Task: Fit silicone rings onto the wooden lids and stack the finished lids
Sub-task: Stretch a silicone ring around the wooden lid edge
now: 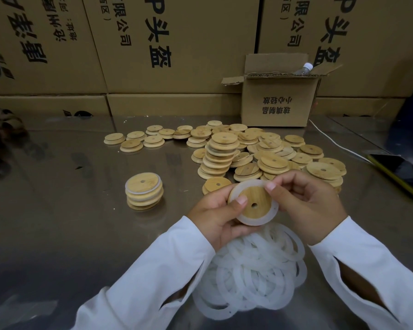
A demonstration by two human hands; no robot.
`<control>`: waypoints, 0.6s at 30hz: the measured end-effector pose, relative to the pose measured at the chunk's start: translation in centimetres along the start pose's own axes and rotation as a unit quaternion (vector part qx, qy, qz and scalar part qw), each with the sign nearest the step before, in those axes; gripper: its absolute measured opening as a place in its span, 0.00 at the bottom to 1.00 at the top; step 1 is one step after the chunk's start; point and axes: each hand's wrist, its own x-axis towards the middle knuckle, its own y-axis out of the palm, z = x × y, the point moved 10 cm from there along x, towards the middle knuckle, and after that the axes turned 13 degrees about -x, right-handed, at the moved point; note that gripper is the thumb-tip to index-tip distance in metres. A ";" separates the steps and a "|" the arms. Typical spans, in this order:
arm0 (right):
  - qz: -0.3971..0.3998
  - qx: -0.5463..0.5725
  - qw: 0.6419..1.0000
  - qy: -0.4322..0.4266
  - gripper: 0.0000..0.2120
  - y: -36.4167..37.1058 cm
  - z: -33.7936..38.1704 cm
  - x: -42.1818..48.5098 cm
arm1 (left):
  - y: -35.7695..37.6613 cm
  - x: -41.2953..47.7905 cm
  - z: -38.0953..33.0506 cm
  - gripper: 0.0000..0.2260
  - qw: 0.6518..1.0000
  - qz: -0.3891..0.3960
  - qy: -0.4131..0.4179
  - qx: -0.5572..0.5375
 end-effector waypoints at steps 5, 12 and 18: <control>0.006 -0.014 1.000 0.004 0.06 0.0 0.0 0.0 | -0.3 0.0 0.0 0.16 1.000 -0.016 0.007 0.007; 0.008 -0.029 0.999 0.021 0.08 0.2 -0.4 0.2 | -0.9 0.1 -0.3 0.10 0.997 -0.052 0.018 0.046; -0.018 -0.044 0.999 0.025 0.06 -0.4 -0.7 0.2 | -1.1 0.0 -0.9 0.10 0.993 -0.075 0.044 0.086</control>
